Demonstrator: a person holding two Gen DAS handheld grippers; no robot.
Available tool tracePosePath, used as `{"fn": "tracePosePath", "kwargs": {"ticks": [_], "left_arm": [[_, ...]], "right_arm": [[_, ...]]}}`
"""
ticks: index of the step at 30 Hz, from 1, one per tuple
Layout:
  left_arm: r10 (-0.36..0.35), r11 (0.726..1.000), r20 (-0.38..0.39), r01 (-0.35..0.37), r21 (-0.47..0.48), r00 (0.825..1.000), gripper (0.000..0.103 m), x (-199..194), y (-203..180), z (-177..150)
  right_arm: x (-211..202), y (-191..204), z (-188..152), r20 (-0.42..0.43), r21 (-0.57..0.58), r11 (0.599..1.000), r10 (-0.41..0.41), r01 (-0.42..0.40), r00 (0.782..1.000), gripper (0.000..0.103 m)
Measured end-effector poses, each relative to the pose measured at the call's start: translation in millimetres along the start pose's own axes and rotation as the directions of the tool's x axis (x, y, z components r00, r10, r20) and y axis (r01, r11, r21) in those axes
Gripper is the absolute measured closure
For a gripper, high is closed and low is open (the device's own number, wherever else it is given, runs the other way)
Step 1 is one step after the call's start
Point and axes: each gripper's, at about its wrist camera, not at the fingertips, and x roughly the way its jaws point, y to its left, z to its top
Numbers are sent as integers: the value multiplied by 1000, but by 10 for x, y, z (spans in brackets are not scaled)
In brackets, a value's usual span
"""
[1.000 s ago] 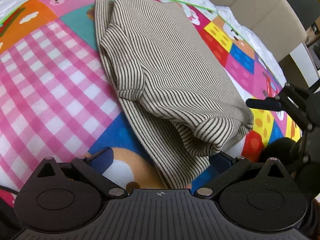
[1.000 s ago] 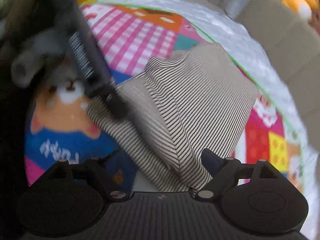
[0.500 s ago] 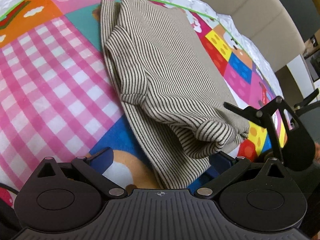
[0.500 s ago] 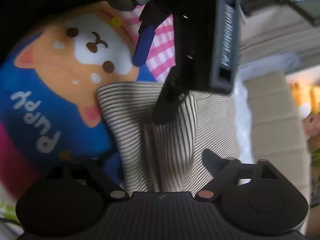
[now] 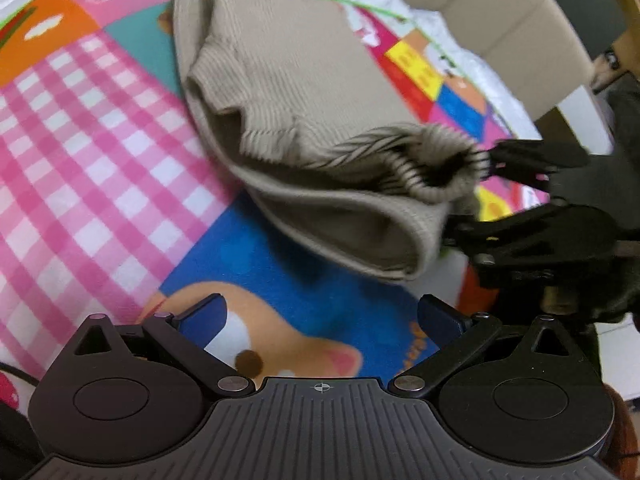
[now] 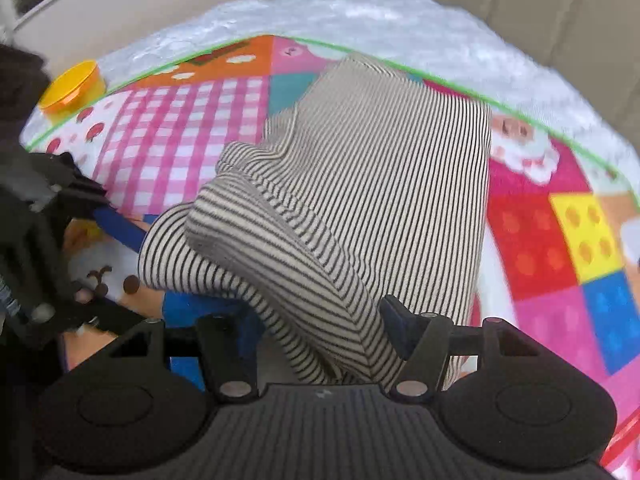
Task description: Fold clothes
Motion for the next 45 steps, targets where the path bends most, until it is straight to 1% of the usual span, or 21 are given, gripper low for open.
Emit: {"fn": "tracePosePath", "kwargs": {"ticks": [2, 4, 5, 9, 10, 11, 12, 13, 14, 17, 20, 22, 24, 27, 29, 31, 32, 35, 38, 41, 45], "left_arm": [[5, 1000, 13, -5, -25, 1000, 0, 15, 45, 19], [-5, 998, 47, 8, -59, 999, 0, -12, 109, 44], [-16, 997, 64, 21, -80, 998, 0, -29, 150, 58], [-64, 986, 84, 77, -151, 994, 0, -49, 284, 92], [-67, 985, 86, 80, -153, 994, 0, -55, 289, 89], [-70, 984, 88, 83, -155, 994, 0, -62, 294, 86], [-73, 984, 91, 87, -157, 993, 0, -68, 299, 83], [-74, 983, 91, 88, -159, 993, 0, -80, 301, 80], [-85, 981, 97, 100, -164, 992, 0, -112, 312, 74], [-139, 967, 146, 166, -193, 980, 0, -268, 378, 59], [-170, 948, 284, 235, -216, 944, 0, -592, 471, 69], [-123, 956, 343, 203, -211, 931, 0, -736, 471, 169], [-52, 966, 381, 143, -217, 923, 0, -798, 444, 354], [31, 954, 448, 107, -279, 894, 0, -817, 487, 678], [69, 943, 488, 103, -316, 870, 0, -825, 560, 845], [74, 933, 521, 125, -338, 850, 0, -828, 710, 912], [64, 930, 525, 141, -340, 849, 0, -818, 799, 915], [24, 926, 494, 168, -339, 869, 0, -766, 1047, 869], [-7, 922, 460, 184, -341, 888, 0, -721, 1244, 809], [-76, 934, 452, 222, -281, 889, 0, -685, 1179, 805], [-173, 942, 437, 278, -188, 882, 0, -638, 1045, 808]], "right_arm": [[4, 205, -75, 29, -150, 986, -71, 74, 997, 35], [24, 467, -172, 76, -330, 929, -152, 169, 985, 26], [35, 598, -221, 105, -414, 885, -189, 216, 976, 21], [250, 981, -490, 180, -657, 677, -287, 332, 941, 20], [309, 1034, -535, 198, -687, 637, -299, 349, 934, 21], [341, 1059, -545, 211, -699, 619, -302, 360, 930, 25], [343, 1061, -516, 212, -692, 623, -307, 365, 928, 32], [336, 1051, -463, 207, -673, 639, -322, 373, 924, 63], [316, 1037, -411, 197, -653, 660, -325, 371, 925, 73], [134, 1026, -311, 161, -608, 723, -293, 329, 942, 80], [-136, 1115, -327, 129, -620, 739, -236, 264, 963, 80], [-309, 1207, -392, 89, -651, 731, -195, 205, 977, 81], [-435, 1290, -434, 60, -702, 692, -175, 166, 983, 81], [-596, 1308, -329, 40, -781, 609, -172, 138, 984, 81], [-669, 1229, -130, 37, -814, 564, -185, 137, 982, 81], [-667, 1137, 93, 36, -839, 525, -205, 141, 978, 81], [-581, 1089, 255, 34, -848, 510, -213, 141, 977, 81], [-260, 887, 696, 14, -863, 490, -215, 120, 976, 79], [157, 702, 955, 9, -875, 471, -216, 112, 976, 75], [571, 522, 1095, -9, -863, 493, -231, 109, 973, 67], [834, 360, 1154, 12, -844, 519, -237, 137, 971, 65]]}}
